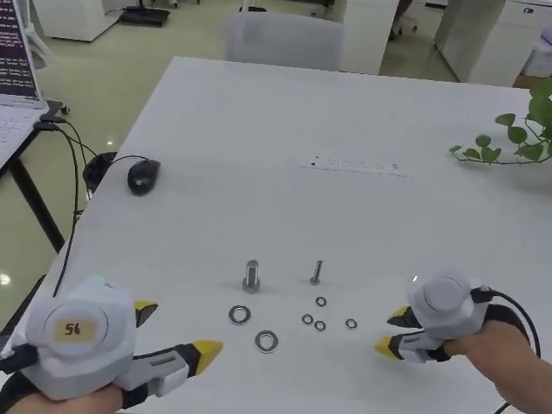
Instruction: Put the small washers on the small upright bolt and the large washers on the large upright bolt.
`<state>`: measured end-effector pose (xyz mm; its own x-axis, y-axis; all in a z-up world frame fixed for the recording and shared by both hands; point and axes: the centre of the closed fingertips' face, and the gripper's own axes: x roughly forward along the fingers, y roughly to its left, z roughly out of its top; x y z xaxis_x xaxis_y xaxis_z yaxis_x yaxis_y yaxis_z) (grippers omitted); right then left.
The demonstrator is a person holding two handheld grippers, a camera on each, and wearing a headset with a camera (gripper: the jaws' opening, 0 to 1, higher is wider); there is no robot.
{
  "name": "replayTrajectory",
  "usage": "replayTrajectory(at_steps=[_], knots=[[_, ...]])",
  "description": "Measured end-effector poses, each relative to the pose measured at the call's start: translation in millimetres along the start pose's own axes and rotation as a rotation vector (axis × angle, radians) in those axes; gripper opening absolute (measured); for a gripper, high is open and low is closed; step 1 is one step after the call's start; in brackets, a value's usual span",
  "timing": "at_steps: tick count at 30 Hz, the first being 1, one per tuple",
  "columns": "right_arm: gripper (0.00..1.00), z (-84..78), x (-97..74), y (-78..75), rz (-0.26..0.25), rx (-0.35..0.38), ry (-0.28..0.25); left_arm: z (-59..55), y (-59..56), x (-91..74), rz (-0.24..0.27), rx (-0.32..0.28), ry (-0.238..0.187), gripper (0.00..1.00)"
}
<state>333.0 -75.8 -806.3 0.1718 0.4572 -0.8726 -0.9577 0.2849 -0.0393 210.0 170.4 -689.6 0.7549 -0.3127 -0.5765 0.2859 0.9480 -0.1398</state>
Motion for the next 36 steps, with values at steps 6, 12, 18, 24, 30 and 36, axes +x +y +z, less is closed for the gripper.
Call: replayTrajectory(at_steps=[6, 12, 18, 24, 30, 36], knots=[[0.25, 14.7, 19.3, -1.0, 0.043, -0.089, 0.045, 1.3, -0.7, 0.0, 0.003, -0.006, -0.004, 0.62], [0.23, 20.4, 33.4, -1.9, 0.09, -0.102, 0.069, 0.7, 1.0, -1.7, 0.007, -0.013, -0.004, 0.62], [0.19, 23.2, 32.0, -2.8, 0.111, -0.131, 0.068, 0.1, 4.5, -2.7, 0.01, -0.01, 0.001, 0.62], [0.17, 20.7, 31.4, 2.8, 0.141, -0.2, 0.089, 1.0, 2.9, -0.4, 0.004, 0.001, 0.007, 0.62], [0.14, 21.0, 31.6, 3.2, 0.143, -0.203, 0.09, 1.3, -1.8, 2.2, -0.006, 0.018, 0.016, 0.62], [0.13, 20.6, 31.6, 3.3, 0.123, -0.191, 0.083, 1.5, -2.6, 1.3, -0.005, 0.026, 0.019, 0.62]])
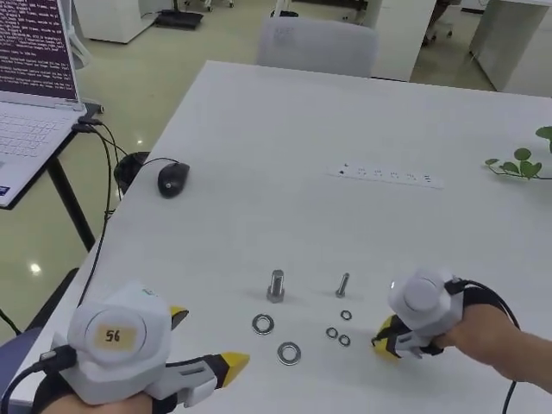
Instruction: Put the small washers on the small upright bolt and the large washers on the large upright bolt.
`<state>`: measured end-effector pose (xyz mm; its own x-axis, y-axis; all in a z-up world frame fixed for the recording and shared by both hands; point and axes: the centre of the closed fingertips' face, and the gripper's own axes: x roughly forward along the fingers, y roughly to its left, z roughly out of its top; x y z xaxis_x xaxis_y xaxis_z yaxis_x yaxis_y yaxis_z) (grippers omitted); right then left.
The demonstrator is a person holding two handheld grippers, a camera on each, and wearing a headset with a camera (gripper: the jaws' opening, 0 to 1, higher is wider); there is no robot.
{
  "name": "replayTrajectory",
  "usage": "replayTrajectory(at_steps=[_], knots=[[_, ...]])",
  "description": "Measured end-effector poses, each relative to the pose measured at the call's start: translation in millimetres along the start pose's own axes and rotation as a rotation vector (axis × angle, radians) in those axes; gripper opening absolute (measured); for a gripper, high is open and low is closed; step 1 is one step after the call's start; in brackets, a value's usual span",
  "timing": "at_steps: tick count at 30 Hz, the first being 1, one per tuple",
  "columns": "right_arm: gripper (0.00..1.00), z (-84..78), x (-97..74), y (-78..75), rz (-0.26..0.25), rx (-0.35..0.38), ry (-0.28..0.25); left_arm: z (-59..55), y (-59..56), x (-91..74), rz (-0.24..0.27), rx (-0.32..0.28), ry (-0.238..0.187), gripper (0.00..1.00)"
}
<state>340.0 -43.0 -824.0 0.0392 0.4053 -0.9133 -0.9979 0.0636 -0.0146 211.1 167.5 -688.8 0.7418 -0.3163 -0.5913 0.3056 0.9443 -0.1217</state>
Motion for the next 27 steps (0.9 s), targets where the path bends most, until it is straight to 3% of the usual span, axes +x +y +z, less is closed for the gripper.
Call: replayTrajectory(at_steps=[8, 14, 22, 27], knots=[[0.13, -1.4, -3.2, -1.7, -0.013, 0.034, -0.018, 0.6, 4.2, -2.4, 0.011, -0.002, -0.003, 0.62], [0.13, 11.4, -13.3, -11.2, -0.036, 0.079, -0.066, 0.2, 4.0, -2.9, 0.01, -0.005, -0.006, 0.62], [0.13, 54.0, -31.7, -37.0, -0.088, 0.047, -0.122, -0.9, 3.3, -3.2, 0.008, -0.01, -0.007, 0.62], [0.13, 77.9, -35.3, -52.7, -0.106, 0.006, -0.13, -0.5, 4.1, -4.0, 0.011, -0.013, -0.011, 0.62]])
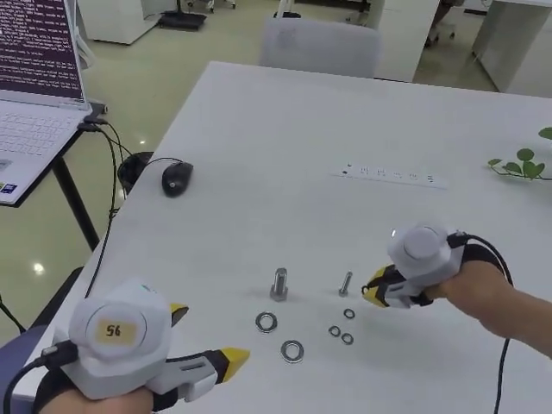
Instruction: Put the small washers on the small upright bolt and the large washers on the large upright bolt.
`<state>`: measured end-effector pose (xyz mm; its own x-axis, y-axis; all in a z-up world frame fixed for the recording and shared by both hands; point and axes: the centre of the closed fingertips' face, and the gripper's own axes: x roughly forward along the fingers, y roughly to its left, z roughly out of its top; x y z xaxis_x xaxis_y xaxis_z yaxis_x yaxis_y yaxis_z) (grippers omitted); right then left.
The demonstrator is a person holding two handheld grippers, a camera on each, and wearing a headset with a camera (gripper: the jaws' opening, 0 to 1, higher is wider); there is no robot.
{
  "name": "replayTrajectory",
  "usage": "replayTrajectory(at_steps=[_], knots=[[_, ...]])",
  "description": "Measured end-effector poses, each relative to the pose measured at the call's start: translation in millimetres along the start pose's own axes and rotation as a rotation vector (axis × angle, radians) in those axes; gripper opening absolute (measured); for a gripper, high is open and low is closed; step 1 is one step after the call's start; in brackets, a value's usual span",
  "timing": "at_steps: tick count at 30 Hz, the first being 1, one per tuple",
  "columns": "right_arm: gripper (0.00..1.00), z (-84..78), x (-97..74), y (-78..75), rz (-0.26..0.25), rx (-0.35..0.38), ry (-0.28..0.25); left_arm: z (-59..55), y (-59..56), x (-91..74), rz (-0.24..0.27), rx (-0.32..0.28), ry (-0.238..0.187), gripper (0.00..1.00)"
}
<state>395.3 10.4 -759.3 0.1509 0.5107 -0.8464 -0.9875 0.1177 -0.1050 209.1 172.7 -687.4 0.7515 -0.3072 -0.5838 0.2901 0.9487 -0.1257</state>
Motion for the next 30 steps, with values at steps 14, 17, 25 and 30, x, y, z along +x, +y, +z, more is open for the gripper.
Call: replayTrajectory(at_steps=[14, 17, 25, 30], knots=[[0.13, 13.6, 14.5, -12.7, 0.005, -0.033, 0.04, -1.5, 5.9, -3.6, 0.021, -0.024, -0.006, 0.62], [0.13, 14.3, 16.2, -12.7, 0.008, -0.039, 0.048, -1.9, 6.0, -3.6, 0.02, -0.026, -0.006, 0.62], [0.13, 14.4, 20.6, -12.1, 0.017, -0.051, 0.069, -1.6, 5.8, -3.0, 0.02, -0.024, -0.004, 0.62], [0.13, 10.7, 25.7, -11.1, 0.028, -0.052, 0.091, -2.5, 6.1, -2.9, 0.02, -0.027, -0.003, 0.62]])
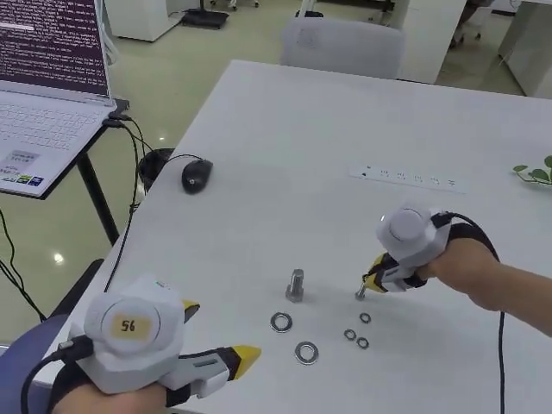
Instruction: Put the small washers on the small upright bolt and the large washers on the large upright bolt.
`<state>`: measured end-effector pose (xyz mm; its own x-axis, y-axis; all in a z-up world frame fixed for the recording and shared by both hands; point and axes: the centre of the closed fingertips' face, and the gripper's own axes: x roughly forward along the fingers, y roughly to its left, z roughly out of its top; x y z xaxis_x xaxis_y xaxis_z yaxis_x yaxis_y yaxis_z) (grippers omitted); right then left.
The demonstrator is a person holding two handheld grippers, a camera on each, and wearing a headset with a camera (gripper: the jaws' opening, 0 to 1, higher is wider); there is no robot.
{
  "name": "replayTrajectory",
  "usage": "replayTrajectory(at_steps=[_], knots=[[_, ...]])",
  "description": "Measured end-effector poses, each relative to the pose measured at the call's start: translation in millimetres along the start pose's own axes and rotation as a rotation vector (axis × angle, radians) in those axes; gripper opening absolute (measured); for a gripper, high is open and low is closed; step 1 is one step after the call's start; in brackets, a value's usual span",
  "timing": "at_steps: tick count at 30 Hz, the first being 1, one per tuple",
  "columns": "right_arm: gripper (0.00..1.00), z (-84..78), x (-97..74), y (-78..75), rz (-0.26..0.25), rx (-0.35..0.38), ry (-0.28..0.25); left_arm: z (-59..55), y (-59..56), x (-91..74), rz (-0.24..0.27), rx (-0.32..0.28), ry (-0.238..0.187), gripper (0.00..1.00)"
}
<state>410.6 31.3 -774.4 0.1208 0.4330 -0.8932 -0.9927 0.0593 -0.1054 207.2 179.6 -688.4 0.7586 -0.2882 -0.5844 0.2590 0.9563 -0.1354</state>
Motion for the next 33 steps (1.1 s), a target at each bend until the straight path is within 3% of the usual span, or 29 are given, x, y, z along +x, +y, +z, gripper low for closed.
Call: replayTrajectory(at_steps=[6, 16, 19, 24, 29, 33], knots=[[0.13, -3.6, 7.2, 1.0, 0.01, 0.001, 0.023, -0.3, 1.2, -1.1, 0.005, -0.004, 0.002, 0.62], [0.13, -16.1, 33.0, 5.4, 0.029, 0.02, 0.059, -1.4, 3.5, -2.2, 0.009, -0.011, 0.005, 0.62], [0.13, -22.8, 39.7, 7.1, 0.029, 0.062, 0.07, -2.3, 0.9, -0.2, 0.001, -0.008, 0.013, 0.62], [0.15, -23.7, 35.8, 9.2, 0.03, 0.1, 0.037, 3.3, -0.4, 1.7, -0.005, -0.001, 0.009, 0.62], [0.16, -35.8, 28.1, 9.8, 0.019, 0.161, 0.016, 4.2, -2.3, 4.7, -0.011, 0.003, 0.013, 0.62], [0.16, -44.9, 26.5, 28.9, 0.063, 0.169, -0.004, 3.0, -6.4, 7.1, -0.02, 0.004, 0.015, 0.62]])
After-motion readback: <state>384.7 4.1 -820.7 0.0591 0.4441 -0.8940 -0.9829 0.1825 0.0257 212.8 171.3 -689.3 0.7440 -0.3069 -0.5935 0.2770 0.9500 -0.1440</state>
